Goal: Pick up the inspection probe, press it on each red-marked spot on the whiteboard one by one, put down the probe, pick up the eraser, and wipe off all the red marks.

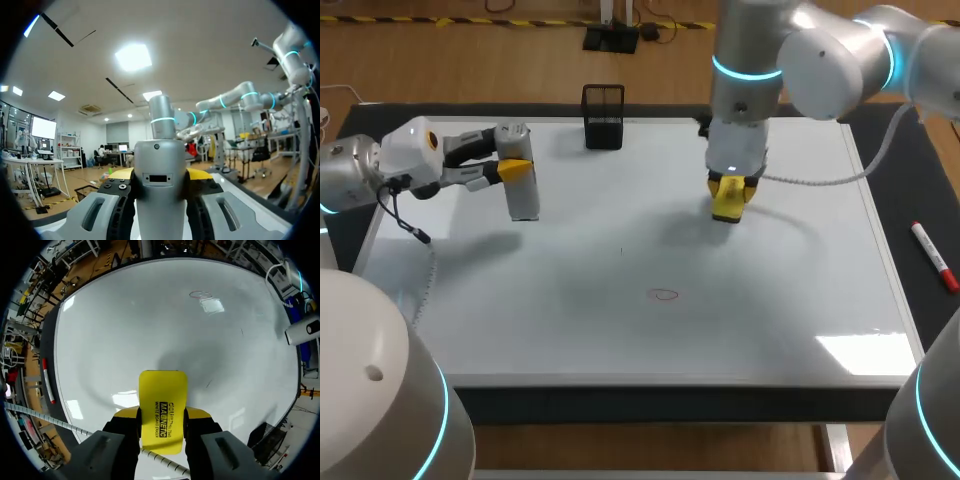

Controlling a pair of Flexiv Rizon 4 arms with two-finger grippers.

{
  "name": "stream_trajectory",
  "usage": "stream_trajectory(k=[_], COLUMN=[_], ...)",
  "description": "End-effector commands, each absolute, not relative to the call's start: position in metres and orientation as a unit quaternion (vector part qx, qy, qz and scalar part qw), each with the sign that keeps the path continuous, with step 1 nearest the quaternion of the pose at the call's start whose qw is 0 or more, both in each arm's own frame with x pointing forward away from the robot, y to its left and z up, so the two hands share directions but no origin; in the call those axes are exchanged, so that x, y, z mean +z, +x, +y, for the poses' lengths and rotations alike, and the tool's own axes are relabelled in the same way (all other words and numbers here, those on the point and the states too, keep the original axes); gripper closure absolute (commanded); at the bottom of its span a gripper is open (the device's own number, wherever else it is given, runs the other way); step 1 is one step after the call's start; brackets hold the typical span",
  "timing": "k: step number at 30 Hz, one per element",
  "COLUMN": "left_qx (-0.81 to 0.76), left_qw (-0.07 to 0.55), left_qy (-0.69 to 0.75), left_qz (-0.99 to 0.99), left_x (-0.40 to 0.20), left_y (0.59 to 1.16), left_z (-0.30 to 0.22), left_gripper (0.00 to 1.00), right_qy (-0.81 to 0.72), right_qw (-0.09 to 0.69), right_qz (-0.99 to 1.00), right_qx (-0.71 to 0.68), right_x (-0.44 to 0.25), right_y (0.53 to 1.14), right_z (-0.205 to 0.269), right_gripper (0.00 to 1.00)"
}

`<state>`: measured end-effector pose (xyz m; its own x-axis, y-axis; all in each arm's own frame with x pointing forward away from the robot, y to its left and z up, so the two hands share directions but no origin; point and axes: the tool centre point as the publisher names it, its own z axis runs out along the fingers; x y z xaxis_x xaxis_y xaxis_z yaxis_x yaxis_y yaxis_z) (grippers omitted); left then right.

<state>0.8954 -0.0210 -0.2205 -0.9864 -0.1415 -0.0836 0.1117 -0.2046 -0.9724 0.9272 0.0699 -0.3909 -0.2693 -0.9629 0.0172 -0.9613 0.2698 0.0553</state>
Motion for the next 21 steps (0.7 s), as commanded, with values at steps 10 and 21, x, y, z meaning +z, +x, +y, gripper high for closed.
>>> stream_trajectory(k=[10, 21], left_qx=[-0.775, -0.775], left_qw=[0.081, 0.081], left_qy=[-0.012, -0.012], left_qz=[0.626, 0.626], left_x=[-0.219, -0.219], left_y=[0.895, 0.895], left_z=[-0.021, -0.021], left_gripper=[1.00, 1.00], right_qy=[0.620, 0.649], right_qw=[0.013, -0.004], right_qz=[-0.784, -0.761], right_qx=[0.014, 0.017], right_x=[-0.386, -0.391], right_y=[0.859, 0.815], right_z=[0.136, 0.185], right_gripper=[1.00, 1.00])
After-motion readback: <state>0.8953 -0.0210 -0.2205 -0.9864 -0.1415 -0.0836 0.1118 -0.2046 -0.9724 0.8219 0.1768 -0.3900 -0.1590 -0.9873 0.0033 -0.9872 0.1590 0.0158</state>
